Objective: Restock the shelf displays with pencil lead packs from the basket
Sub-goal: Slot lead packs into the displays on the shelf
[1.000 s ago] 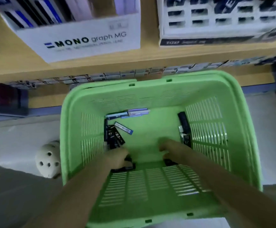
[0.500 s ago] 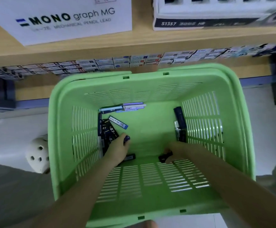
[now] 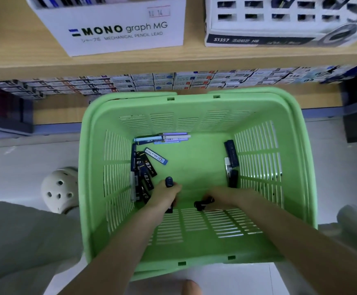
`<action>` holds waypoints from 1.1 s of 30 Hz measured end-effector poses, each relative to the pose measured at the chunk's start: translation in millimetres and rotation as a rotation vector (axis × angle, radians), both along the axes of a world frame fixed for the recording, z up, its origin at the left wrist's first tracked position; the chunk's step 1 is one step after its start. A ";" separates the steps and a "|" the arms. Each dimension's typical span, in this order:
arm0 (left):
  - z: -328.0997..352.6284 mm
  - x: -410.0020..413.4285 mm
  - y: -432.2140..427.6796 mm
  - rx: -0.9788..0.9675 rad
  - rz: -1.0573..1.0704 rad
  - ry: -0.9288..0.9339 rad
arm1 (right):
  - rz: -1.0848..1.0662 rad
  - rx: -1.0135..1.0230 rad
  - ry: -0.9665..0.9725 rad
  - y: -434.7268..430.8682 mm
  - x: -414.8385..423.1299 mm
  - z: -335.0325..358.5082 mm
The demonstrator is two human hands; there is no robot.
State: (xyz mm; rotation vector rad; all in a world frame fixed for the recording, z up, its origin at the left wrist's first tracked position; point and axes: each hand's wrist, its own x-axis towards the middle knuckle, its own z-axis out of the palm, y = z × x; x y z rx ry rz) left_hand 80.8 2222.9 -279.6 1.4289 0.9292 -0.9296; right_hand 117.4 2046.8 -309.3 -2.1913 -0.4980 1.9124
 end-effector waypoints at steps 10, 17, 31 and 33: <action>44.9 2.1 7.7 -0.146 0.426 -0.097 | -1.088 0.409 -0.102 59.6 2.0 57.5; 79.1 0.4 40.9 -0.113 0.305 -0.337 | -0.983 0.567 -0.365 100.9 9.7 95.2; 120.1 5.5 89.8 0.082 0.151 -0.605 | -0.609 0.297 -0.482 100.8 7.5 -3.3; 121.8 7.6 94.6 0.089 0.122 -0.601 | -0.556 0.249 -0.447 104.1 9.2 -19.0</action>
